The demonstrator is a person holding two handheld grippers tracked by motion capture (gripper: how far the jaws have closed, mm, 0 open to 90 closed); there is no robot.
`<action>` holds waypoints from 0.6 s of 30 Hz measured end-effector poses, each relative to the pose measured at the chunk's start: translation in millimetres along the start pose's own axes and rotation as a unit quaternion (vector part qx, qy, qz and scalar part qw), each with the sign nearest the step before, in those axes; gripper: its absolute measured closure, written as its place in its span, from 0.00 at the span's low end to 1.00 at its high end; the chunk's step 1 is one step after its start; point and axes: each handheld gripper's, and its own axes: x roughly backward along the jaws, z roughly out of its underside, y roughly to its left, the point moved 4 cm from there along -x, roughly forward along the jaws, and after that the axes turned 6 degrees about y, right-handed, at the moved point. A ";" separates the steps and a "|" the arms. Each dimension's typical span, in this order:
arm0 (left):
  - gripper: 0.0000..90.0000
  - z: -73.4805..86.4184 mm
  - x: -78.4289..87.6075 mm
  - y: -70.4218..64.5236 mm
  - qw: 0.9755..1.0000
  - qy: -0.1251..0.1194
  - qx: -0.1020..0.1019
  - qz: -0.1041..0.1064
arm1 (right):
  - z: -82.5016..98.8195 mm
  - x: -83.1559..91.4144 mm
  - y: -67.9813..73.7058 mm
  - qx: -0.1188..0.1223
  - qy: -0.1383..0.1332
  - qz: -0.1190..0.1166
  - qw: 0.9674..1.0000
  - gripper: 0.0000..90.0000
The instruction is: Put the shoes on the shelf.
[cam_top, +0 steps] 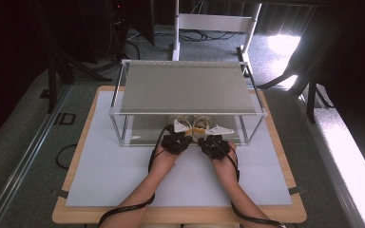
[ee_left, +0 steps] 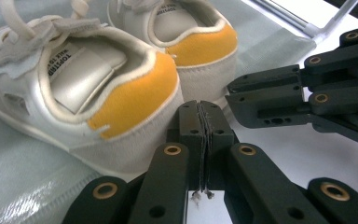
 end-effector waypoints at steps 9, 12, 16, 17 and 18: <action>0.98 9.3 9.5 2.8 1.000 0.000 -0.002 -0.007 | 8.2 10.8 -7.0 -0.002 -0.011 0.017 1.000 0.88; 0.98 9.5 6.7 5.1 1.000 -0.001 0.000 -0.008 | 5.2 8.2 -9.1 -0.009 -0.009 0.018 1.000 0.87; 0.98 9.0 3.1 6.8 1.000 -0.005 -0.003 -0.012 | 1.6 1.5 -8.5 -0.003 -0.005 0.029 1.000 0.86; 0.98 8.4 2.6 6.0 1.000 -0.004 -0.012 -0.019 | 0.7 -0.3 -8.9 -0.002 -0.002 0.032 0.999 0.87; 0.98 7.9 1.9 6.1 1.000 -0.002 -0.017 -0.022 | -0.1 -0.9 -9.2 -0.003 -0.002 0.034 0.999 0.87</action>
